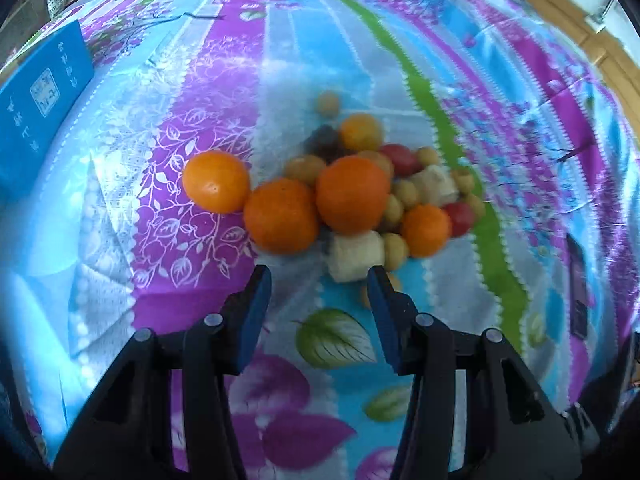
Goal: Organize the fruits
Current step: 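Close the left tool on a large orange beside the pile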
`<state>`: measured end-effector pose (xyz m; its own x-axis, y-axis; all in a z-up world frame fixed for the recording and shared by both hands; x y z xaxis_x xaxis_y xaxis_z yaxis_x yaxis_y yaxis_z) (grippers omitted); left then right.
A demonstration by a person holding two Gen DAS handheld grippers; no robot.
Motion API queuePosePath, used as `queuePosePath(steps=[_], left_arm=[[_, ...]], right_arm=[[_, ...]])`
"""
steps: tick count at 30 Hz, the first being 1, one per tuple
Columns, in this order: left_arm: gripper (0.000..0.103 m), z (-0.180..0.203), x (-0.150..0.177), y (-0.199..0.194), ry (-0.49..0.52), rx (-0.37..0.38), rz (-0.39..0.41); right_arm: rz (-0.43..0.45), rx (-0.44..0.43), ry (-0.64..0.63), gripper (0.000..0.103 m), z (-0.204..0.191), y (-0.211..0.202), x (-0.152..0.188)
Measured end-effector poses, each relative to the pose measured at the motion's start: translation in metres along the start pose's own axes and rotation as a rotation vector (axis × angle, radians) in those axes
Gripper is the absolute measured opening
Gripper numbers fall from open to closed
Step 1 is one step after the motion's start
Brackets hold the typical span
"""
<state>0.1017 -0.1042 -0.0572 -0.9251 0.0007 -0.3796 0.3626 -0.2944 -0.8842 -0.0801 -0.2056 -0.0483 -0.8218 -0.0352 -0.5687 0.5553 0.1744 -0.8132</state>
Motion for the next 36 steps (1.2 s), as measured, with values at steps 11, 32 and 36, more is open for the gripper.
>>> queuePosePath(steps=[11, 32, 36], left_arm=[[0.055, -0.109, 0.011, -0.053, -0.185, -0.174, 0.117], [0.051, -0.018, -0.023, 0.004, 0.079, 0.092, 0.087], [0.054, -0.018, -0.029, 0.006, 0.075, 0.108, 0.124]], right_arm=[[0.061, -0.028, 0.005, 0.086, 0.0, -0.006, -0.004], [0.043, -0.032, 0.017, 0.086, 0.005, 0.005, -0.001], [0.044, -0.033, 0.013, 0.086, 0.004, 0.006, -0.004]])
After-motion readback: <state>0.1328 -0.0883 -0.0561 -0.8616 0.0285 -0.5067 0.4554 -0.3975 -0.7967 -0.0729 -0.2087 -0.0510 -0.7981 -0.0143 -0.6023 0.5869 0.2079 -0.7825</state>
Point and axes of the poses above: each gripper's, at about its wrist camera, not at the fingertips, and y roughly the way its jaws point, z to its right, x to its underside, the point moved 9 cm from there along y, roughly the way its jaws point, and after that the axes turned 8 degrees about -y, right-handed, at the moved point
